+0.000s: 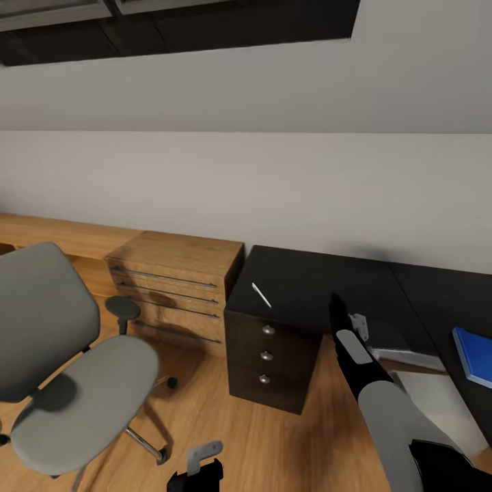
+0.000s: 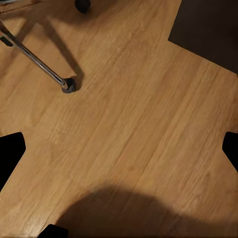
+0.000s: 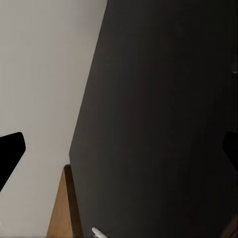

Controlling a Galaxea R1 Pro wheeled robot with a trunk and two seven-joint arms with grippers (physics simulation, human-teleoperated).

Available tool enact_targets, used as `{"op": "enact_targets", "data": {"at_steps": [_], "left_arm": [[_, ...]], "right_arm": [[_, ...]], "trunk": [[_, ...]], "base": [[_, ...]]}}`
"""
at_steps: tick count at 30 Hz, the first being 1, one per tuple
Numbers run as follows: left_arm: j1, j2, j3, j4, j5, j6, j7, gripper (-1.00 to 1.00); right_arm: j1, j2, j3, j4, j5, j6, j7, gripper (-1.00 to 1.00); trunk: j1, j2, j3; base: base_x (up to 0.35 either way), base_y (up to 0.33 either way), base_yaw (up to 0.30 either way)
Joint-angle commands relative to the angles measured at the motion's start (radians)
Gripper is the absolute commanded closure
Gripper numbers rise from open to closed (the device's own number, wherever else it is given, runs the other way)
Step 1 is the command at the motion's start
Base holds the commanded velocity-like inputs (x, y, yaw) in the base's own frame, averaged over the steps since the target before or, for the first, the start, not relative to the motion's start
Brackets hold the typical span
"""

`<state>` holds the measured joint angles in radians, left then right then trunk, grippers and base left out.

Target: In the bedroom, organize the workspace by keeping the computer under the desk, ensuring the monitor is on the desk, placing the keyboard on the desk next to the monitor, placing the mouse on the desk next to the keyboard, moving the folder from the swivel chair onto the desk next to the mouse, stacking the notebook on top of the folder with the pen on top of the notebook, and positioning the swivel chair next to the desk.

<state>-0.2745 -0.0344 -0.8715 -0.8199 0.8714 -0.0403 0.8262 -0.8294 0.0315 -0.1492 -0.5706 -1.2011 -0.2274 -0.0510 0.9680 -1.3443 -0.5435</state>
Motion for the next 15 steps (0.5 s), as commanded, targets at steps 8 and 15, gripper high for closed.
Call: {"op": "enact_targets", "data": {"at_steps": [8, 15], "left_arm": [[-0.001, 0.001, -0.004, -0.001, 0.008, -0.004, 0.005, -1.00], [-0.001, 0.001, -0.003, -0.001, 0.008, -0.004, 0.004, -1.00]], "right_arm": [[-0.001, 0.001, -0.001, 0.000, -0.009, -0.003, -0.001, -1.00], [-0.001, 0.002, -0.001, 0.000, -0.009, -0.003, 0.000, -1.00]], "trunk": [[0.000, -0.001, -0.001], [0.000, -0.001, -0.001]], "base": [[-0.249, 0.218, -0.023], [-0.151, 0.124, -0.203]]}}
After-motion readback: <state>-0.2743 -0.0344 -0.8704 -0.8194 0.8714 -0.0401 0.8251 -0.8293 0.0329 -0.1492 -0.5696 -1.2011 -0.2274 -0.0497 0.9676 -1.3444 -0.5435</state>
